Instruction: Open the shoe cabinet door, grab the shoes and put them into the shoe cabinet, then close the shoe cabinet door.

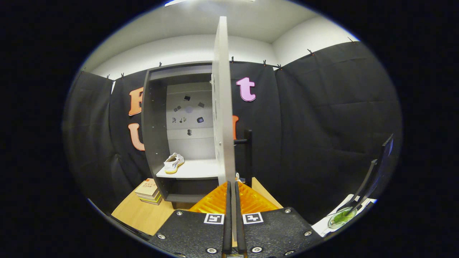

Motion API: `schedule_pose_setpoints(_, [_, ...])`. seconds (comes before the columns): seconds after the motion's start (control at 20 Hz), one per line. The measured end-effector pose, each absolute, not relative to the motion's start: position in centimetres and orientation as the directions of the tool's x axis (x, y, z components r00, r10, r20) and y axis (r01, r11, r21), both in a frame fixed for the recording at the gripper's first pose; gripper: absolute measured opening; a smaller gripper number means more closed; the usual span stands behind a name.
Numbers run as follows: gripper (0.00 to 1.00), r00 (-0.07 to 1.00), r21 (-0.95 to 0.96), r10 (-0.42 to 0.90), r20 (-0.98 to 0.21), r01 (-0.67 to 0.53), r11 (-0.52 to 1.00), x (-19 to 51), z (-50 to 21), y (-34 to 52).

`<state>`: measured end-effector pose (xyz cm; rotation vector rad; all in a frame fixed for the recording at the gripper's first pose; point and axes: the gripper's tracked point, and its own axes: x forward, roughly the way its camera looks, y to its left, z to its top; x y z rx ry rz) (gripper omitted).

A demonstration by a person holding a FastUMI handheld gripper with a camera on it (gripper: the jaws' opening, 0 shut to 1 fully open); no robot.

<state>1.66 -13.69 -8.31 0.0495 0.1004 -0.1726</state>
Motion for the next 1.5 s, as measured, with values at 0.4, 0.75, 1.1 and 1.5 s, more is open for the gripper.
schedule_pose_setpoints(0.4, [0.24,0.977,0.092,-0.072,-0.2,0.092,0.991,1.8,-14.2,-3.4])
schedule_pose_setpoints(0.75, [0.35,0.942,0.106,0.05,-0.332,-0.015,0.994,5.6,-23.8,3.3])
schedule_pose_setpoints(1.1, [0.35,0.891,0.178,0.093,-0.443,-0.015,0.984,9.1,-35.1,6.3])
schedule_pose_setpoints(1.5, [0.35,0.817,0.156,0.103,-0.568,-0.016,0.988,11.6,-46.8,7.7])
